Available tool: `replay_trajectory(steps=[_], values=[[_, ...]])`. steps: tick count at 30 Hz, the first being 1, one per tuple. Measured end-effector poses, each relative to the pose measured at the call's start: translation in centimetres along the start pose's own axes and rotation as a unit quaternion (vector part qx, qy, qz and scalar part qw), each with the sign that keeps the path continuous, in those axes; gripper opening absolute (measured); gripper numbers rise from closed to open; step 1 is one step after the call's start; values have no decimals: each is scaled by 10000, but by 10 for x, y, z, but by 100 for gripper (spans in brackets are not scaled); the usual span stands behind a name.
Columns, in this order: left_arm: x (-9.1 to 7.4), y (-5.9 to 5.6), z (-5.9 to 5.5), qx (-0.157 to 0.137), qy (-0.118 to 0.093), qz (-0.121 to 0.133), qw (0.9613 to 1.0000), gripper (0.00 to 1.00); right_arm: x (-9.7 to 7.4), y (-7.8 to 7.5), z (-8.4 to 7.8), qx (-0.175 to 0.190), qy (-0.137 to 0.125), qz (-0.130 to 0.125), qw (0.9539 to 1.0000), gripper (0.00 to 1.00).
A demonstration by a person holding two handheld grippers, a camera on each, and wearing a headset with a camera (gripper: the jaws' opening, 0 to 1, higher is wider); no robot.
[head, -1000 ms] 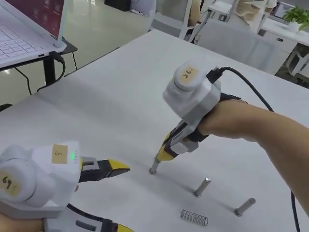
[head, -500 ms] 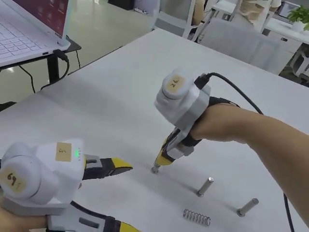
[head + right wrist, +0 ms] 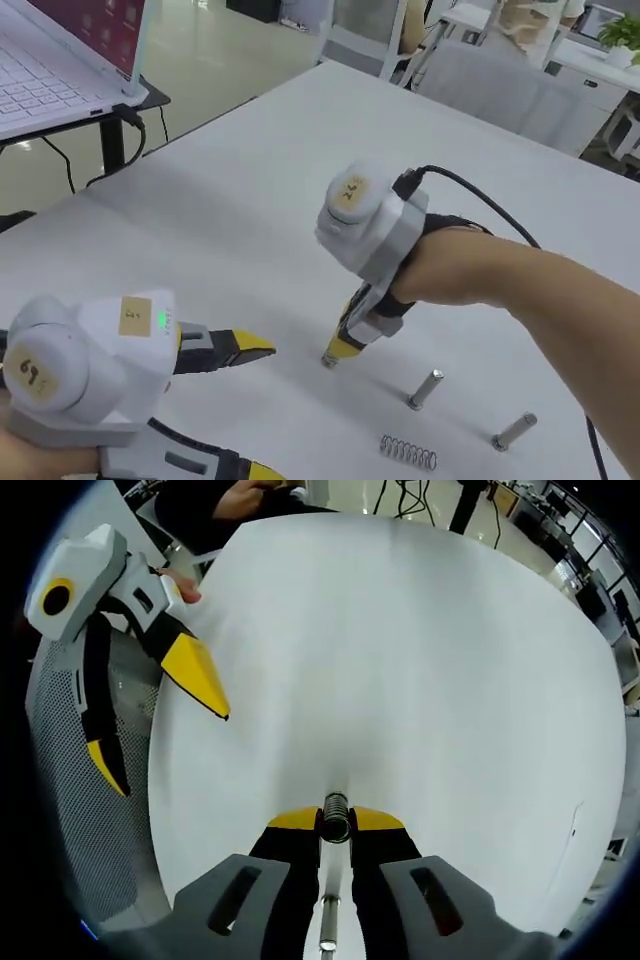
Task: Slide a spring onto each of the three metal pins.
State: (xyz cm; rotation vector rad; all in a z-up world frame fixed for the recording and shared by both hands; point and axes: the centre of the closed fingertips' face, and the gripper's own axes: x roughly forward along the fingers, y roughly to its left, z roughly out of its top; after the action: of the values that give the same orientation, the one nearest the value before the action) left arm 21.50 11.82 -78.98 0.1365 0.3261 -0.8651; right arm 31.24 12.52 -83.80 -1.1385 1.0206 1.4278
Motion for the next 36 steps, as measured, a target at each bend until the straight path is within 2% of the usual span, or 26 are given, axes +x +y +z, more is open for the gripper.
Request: replay_trajectory(steps=[5,17,27,36], values=[[0,0,-1,6,18,-12,10000,66,2,2,-4,20,55,11,10000,9],[0,1,-4,21,63,-42,10000,65,2,3,-5,72,-59,42,9999,9],[1,1,-5,-6,63,-34,10000,64,5,3,-8,-26,-43,23,10000,17],[2,0,-6,26,115,-70,9999,64,-1,0,-15,5,-107,-83,9999,21]])
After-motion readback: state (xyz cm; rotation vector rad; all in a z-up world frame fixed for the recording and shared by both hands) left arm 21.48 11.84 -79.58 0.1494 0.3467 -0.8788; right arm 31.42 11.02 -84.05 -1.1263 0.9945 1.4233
